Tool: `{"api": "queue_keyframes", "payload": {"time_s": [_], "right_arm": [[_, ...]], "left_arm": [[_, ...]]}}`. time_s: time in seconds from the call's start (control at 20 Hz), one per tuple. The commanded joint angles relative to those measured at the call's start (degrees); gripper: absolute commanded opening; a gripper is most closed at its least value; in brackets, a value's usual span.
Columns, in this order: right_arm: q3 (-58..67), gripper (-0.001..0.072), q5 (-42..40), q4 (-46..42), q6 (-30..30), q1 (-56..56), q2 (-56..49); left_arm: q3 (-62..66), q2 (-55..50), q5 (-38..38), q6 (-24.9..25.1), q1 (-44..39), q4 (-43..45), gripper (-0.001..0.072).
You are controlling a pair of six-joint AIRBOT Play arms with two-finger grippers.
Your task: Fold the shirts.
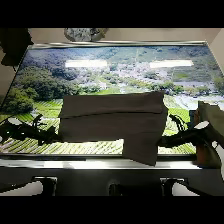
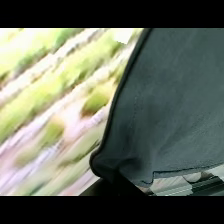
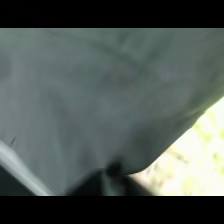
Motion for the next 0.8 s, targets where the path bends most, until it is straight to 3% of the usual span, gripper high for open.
{"api": "queue_keyframes", "payload": {"time_s": [0.0, 0.15, 0.4, 0.6, 0.75], "right_arm": [[-1.8, 0.0049, -5.0, 1.9, -0.1, 0.1, 0.1], [1.8, 0.0048, 1.0, 2.2, -5.7, 0.1, 1.4], [14.5, 0.0047, 1.7, 6.7, -3.3, 0.6, 5.1], [29.9, 0.0047, -6.8, 6.8, -0.5, 8.0, -3.2], [42.2, 0.0047, -10.1, 7.1, 5.4, 9.4, -15.0]], "left_arm": [[0.0, 0.1, 1.6, 0.8, 0.0, 0.2, 0.0028], [1.4, 2.5, 1.0, 4.3, 0.0, 0.2, 0.0026], [9.7, 8.2, -3.4, 3.3, -0.5, -1.3, 0.0022], [23.8, -0.3, -0.8, -0.2, -2.8, -1.3, 0.0022], [38.9, -12.2, -1.0, -4.0, -5.3, -1.3, 0.0023]]}}
